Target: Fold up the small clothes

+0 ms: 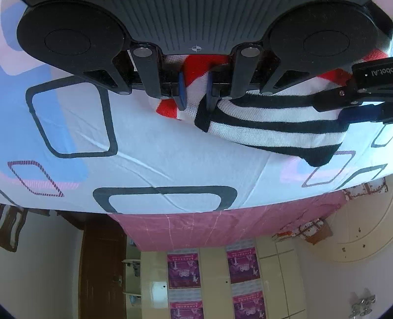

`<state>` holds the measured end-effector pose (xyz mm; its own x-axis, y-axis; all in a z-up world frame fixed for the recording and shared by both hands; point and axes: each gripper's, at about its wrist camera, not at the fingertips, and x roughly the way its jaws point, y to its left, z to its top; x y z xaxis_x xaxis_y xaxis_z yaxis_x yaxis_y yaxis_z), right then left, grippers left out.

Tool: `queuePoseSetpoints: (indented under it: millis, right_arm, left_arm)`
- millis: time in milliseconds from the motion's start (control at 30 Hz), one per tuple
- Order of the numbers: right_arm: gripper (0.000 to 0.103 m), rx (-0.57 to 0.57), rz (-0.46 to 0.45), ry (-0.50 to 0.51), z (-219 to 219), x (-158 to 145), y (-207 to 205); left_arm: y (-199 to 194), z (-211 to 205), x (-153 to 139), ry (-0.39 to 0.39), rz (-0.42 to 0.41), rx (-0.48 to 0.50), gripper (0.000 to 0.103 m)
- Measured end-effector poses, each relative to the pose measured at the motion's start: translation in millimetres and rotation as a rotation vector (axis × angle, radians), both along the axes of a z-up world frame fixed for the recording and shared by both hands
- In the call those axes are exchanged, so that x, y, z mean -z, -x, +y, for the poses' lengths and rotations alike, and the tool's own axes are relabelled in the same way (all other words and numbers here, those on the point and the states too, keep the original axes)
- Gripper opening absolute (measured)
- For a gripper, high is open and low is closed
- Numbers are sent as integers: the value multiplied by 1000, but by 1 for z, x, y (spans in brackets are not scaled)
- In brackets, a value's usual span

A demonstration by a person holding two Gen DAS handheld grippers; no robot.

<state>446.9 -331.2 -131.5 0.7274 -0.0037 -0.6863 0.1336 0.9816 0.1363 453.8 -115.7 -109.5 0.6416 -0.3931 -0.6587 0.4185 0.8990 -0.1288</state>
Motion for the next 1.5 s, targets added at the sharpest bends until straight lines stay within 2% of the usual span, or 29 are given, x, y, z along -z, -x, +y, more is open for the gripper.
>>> queuePoseSetpoints:
  millis: [333,467,600,667,800,900,933,1000,1067,1167,1300,1367,1500]
  right_arm:
    - [18,11,-42,-37,-1,-23,20]
    - [18,-19,-77,-39,5,-40,43]
    - [18,-81,-93,20,21,-51,72]
    - [18,-105,-100,13,28,-53,88]
    - [18,-134,-75,8,39,-45,114]
    - [18,-139,-9,43,43,-24,115]
    - [18,-140,-22,52,43,-21,116]
    - [18,-141,-16,72,47,-25,117]
    - [18,-137,-29,40,43,-33,124]
    - [18,-146,-38,26,42,-41,144]
    - [18,-173,-11,71,48,-36,173]
    - [18,-184,36,80,50,-23,179]
    - [18,-178,35,74,51,-16,183]
  left_arm:
    - [17,5,-14,-4,-1,-26,60]
    - [32,12,-24,4,-9,-24,60]
    - [55,19,-31,7,-10,-19,60]
    - [68,25,-31,17,-1,-16,60]
    - [95,39,-24,13,-17,-28,60]
    - [95,47,-16,42,17,-62,63]
    - [93,48,-12,44,30,-65,63]
    - [91,48,-12,33,25,-67,66]
    - [93,49,-17,16,23,-67,65]
    - [103,55,-25,37,31,-68,61]
    - [123,60,-28,62,54,-29,61]
    - [131,57,-18,43,69,3,65]
    - [132,60,0,64,119,-12,71]
